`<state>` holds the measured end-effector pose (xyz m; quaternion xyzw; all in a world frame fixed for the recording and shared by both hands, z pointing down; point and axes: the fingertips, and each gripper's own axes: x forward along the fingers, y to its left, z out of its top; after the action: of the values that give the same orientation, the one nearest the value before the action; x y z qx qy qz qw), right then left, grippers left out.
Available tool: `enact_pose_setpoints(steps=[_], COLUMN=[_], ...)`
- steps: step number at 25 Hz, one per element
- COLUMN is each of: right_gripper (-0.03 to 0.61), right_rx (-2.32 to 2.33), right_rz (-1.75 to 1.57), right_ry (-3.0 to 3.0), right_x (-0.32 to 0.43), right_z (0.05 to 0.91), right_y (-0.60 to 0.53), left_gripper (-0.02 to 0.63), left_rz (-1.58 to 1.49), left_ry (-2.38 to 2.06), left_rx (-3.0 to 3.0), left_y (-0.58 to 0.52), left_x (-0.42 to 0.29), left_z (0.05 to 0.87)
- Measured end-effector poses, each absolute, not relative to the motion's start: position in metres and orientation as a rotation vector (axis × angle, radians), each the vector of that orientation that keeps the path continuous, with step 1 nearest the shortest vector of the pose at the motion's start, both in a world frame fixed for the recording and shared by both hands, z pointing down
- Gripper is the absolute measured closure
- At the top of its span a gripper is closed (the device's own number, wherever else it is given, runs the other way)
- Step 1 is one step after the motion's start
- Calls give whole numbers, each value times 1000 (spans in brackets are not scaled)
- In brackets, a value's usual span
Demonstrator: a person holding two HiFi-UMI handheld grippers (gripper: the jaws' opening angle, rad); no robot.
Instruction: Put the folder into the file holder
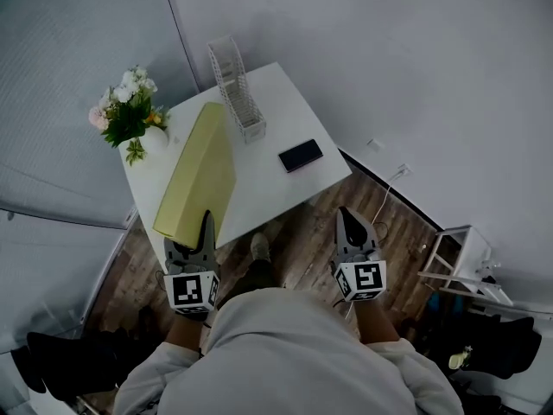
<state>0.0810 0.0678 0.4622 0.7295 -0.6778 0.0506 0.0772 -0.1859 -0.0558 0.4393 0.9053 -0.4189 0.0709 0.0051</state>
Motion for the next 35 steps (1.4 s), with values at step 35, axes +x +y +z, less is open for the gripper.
enact_pose_setpoints(steps=[35], right_gripper=[565], right_rx=[1776], right_rz=[172], right_ry=[-2365], right_x=[275], right_z=[472], right_y=[-165], left_gripper=[465], left_rz=[-10], left_ry=[-2007], left_rx=[2405], left_y=[-265], left_x=[-23], left_z=[380])
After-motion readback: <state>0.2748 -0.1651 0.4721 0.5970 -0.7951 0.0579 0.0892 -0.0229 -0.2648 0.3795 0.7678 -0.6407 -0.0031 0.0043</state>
